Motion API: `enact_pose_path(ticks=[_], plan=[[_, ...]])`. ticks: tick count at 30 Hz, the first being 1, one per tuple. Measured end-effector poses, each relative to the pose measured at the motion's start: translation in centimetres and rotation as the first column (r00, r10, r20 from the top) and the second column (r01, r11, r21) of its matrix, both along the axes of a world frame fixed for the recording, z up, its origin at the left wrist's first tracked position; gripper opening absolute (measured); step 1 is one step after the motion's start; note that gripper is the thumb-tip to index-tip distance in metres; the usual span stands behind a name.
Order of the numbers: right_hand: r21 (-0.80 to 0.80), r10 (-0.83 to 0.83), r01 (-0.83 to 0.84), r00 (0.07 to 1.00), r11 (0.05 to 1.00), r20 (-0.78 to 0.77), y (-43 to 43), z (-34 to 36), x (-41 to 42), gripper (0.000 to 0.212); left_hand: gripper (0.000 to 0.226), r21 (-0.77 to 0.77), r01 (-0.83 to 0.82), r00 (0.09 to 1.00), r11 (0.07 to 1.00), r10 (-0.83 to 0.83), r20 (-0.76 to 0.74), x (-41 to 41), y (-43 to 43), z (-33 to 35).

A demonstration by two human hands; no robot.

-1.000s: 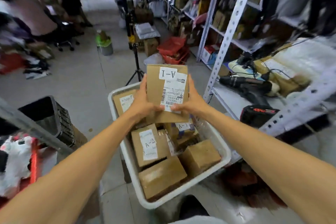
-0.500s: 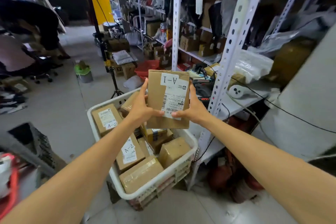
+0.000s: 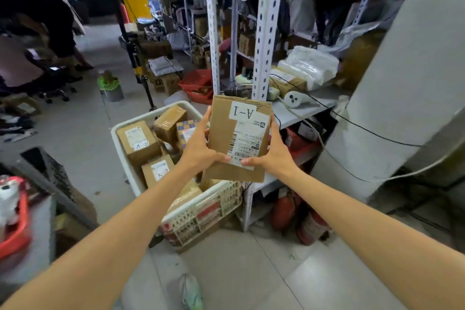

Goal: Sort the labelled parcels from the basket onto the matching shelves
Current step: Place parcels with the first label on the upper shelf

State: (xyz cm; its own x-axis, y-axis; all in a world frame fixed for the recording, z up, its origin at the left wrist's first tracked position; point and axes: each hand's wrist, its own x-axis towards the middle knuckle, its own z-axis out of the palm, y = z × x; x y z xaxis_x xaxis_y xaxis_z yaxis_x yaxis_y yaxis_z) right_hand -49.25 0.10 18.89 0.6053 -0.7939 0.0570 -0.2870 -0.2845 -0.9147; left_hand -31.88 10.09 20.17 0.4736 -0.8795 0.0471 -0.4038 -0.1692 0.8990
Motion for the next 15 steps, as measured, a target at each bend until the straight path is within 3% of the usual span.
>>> enact_pose_path(ticks=[8, 11, 15], plan=[[-0.052, -0.37, 0.368, 0.928, 0.929, -0.049, -0.7, 1.7, -15.7, 0.134, 0.124, -0.039, 0.368, 0.926, 0.929, -0.37, -0.069, -13.4, -7.3, 1.3], [-0.072, -0.528, 0.525, 0.848, 0.848, -0.05, -0.6, 3.7, -22.4, 0.129, 0.124, -0.105, 0.536, 0.841, 0.837, -0.541, -0.022, -20.0, -10.4, 3.2], [-0.116, -0.716, 0.709, 0.698, 0.696, -0.025, 1.2, 7.1, -31.1, 0.128, 0.118, -0.179, 0.718, 0.673, 0.672, -0.737, -0.067, -29.0, -13.3, 6.3]])
